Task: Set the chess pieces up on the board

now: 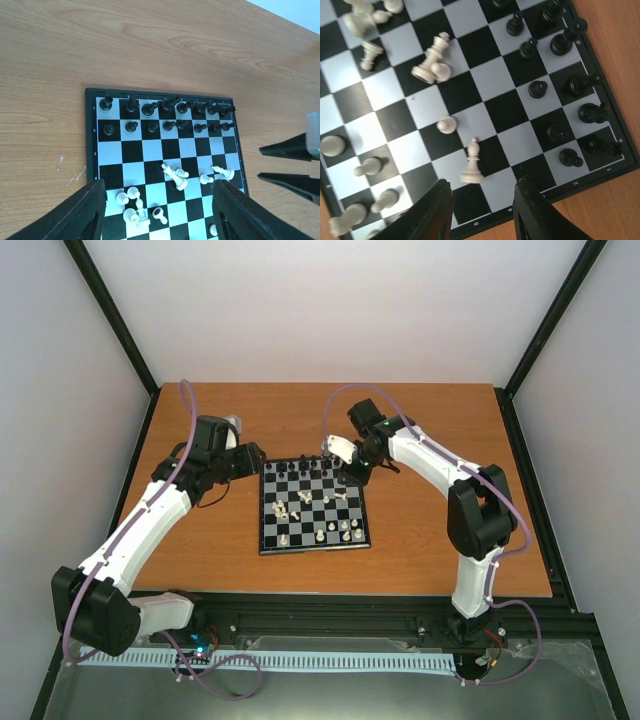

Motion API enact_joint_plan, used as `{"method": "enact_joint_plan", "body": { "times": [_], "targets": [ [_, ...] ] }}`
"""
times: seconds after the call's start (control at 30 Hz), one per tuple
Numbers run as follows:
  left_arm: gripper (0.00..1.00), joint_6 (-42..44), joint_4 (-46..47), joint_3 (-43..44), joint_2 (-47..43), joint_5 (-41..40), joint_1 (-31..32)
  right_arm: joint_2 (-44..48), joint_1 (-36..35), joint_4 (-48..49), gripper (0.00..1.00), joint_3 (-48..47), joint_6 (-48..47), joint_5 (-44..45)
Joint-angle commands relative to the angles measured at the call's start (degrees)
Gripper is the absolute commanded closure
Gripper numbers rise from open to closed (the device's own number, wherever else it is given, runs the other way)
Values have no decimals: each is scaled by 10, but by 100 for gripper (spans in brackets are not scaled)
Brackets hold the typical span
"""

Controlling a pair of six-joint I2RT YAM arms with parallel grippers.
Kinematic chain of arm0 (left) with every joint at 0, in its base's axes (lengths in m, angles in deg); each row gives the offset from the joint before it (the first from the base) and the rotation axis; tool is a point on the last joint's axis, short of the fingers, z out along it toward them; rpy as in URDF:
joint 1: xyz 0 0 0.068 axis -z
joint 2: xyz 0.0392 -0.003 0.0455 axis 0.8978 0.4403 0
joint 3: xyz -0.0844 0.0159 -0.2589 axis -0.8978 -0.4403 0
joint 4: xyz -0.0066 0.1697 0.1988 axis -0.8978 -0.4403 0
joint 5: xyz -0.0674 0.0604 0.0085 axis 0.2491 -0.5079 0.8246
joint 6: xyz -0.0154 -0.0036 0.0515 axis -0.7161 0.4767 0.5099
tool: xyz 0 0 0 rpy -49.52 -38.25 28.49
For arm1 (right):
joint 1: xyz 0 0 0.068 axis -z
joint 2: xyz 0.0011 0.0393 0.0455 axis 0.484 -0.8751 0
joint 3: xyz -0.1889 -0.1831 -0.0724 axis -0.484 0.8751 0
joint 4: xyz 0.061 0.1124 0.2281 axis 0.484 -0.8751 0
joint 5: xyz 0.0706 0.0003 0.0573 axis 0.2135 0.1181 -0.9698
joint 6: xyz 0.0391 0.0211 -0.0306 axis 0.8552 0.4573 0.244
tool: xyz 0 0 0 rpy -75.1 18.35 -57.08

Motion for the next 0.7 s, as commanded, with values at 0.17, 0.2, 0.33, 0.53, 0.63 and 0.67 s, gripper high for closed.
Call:
{"method": "enact_joint_plan", "body": {
  "times": [0.17,0.2,0.33,0.53,0.63,0.67],
  "targets": [
    [39,19,7,5,3,8,-4,-70,3,4,60,-10,-15,34],
    [39,19,8,5,3,9,-4,-73,3,6,59,-9,-16,34],
    [39,19,8,6,5,11,-4,-82,3,11,57,-2,-16,33],
    [39,21,8,6,6,12,-5,-99,3,7,58,-2,-17,24],
    [39,22,8,6,6,13,-4,-106,3,5,59,-2,-17,23],
    [39,22,7,6,7,13,-4,-107,3,5,59,-2,-17,23]
  ]
}}
